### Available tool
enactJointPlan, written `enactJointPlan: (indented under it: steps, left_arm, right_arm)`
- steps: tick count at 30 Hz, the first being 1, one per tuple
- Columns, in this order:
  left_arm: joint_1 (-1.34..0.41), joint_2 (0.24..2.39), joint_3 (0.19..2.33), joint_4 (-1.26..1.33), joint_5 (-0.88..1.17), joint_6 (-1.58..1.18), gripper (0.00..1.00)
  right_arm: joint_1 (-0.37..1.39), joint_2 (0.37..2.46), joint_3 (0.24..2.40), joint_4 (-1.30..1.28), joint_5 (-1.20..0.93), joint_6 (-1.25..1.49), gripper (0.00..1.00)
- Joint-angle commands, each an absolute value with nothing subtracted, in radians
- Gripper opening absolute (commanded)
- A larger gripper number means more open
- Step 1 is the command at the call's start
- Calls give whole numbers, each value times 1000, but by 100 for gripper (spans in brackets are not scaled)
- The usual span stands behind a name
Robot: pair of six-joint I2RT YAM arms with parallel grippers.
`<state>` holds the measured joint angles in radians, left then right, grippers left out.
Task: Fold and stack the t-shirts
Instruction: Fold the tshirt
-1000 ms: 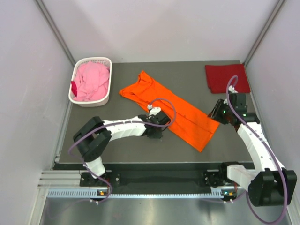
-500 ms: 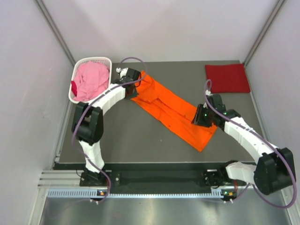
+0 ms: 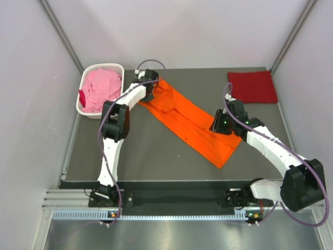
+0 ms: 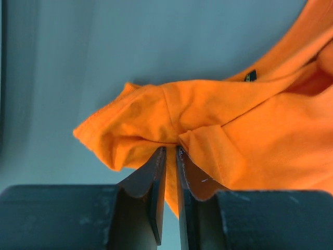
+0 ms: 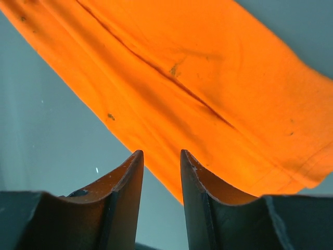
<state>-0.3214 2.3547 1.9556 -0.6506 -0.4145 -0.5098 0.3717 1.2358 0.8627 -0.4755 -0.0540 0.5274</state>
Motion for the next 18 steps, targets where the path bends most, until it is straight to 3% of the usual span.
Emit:
enactJointPlan:
  steps: [1, 8, 15, 18]
  left_arm:
    - [-291, 2457, 2054, -608, -398, -462, 19]
    - [-275, 2635, 2295, -482, -247, -399, 23]
    - [-273, 2648, 2327, -255, -40, -368, 29]
    - [-281, 2545, 2275, -235, 41, -397, 30]
  right_arm:
    - [391, 1242, 845, -390, -31, 531, 36]
    - [394, 1288, 867, -353, 24, 525, 35]
    - [396, 1377, 931, -348, 32, 512, 35]
    - [396, 1379, 968, -383, 55, 497, 35]
